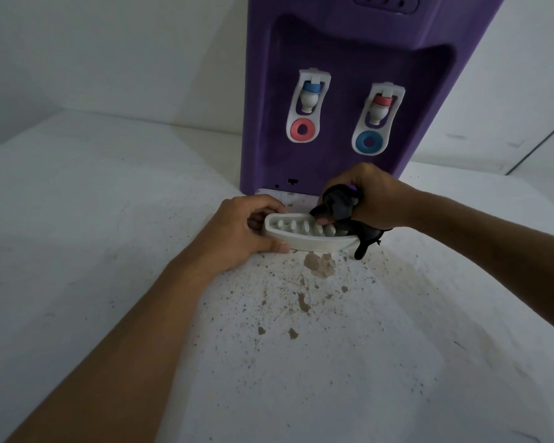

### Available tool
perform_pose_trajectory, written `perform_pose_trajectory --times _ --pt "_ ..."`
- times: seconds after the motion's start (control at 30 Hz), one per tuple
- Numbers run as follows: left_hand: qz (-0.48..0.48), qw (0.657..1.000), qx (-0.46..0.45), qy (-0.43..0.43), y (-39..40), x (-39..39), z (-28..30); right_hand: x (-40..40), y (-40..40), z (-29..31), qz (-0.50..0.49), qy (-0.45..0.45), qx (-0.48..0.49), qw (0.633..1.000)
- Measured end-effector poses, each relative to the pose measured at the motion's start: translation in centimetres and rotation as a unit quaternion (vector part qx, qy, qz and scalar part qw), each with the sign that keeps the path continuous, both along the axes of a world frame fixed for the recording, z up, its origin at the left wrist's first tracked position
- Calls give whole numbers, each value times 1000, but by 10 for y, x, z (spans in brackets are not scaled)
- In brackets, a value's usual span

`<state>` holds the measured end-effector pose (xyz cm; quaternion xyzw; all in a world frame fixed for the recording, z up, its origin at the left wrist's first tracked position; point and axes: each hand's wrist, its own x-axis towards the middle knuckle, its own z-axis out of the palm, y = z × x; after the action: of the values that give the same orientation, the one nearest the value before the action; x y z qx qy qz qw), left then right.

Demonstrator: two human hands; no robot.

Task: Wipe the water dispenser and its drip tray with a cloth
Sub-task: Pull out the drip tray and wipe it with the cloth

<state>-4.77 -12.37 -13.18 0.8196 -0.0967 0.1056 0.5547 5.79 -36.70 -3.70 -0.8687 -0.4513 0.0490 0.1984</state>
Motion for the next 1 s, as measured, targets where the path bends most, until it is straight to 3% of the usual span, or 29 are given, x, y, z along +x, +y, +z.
perform_pose_trajectory --times 0.13,0.57,0.73,1.0 --pt "3 1000 -3 5 0 0 -1 3 -6 14 16 -42 -122 991" --pt "6 1000 0 4 0 -1 1 2 -16 12 -92 15 54 994" --pt "6 1000 0 7 0 -1 1 -3 -6 11 -58 17 -3 998" --pt "10 1000 6 13 0 -1 1 -6 2 5 -23 -55 -52 997"
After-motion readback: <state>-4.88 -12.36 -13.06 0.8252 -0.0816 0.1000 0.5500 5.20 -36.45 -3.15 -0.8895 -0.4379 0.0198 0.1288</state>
